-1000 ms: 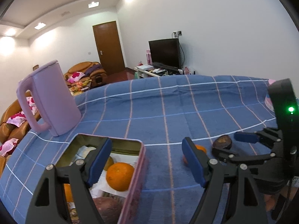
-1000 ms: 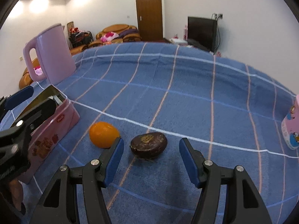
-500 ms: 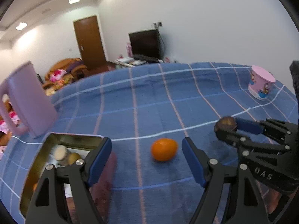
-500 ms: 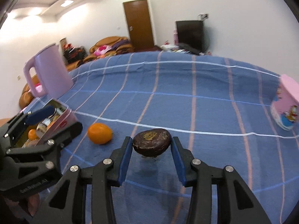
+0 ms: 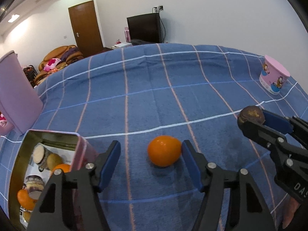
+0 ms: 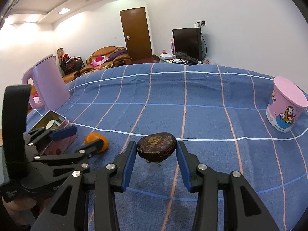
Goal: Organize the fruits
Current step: 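Grasp the dark brown round fruit with the right tool while the left tool grasps the orange, then lift both held fruits and carry them over the tin box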
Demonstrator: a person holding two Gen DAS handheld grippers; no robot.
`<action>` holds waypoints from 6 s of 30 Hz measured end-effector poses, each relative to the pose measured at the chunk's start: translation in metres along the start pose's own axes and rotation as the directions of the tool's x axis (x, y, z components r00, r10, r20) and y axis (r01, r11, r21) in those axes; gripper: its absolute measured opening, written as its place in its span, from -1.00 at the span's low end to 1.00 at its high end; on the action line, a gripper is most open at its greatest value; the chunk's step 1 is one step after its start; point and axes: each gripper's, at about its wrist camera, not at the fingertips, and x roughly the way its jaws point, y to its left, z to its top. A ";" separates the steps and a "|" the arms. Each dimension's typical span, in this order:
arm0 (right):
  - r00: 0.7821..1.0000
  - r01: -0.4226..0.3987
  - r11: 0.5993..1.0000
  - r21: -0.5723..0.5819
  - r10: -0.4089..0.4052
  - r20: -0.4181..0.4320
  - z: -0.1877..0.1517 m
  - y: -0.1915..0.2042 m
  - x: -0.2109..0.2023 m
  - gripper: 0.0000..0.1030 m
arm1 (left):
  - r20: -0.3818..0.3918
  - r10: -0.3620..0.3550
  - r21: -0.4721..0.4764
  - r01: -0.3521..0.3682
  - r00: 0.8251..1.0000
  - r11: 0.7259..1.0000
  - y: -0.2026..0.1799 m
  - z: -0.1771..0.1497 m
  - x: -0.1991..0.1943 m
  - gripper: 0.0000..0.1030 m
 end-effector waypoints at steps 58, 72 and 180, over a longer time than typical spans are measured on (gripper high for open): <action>0.985 0.016 0.997 -0.074 -0.003 0.172 -0.008 0.016 -0.032 -0.13 | 0.229 0.032 -0.016 -0.029 0.973 0.999 -0.004 -0.010 -0.047 -0.31; 0.974 0.036 0.995 -0.091 -0.014 0.225 -0.011 0.021 -0.043 -0.13 | 0.285 0.052 -0.036 -0.043 0.957 0.998 -0.001 -0.012 -0.058 -0.31; 0.923 -0.231 0.930 -0.287 0.303 0.238 -0.024 0.181 -0.045 -0.13 | 0.285 0.275 -0.278 -0.196 0.918 0.941 0.150 -0.091 -0.146 -0.31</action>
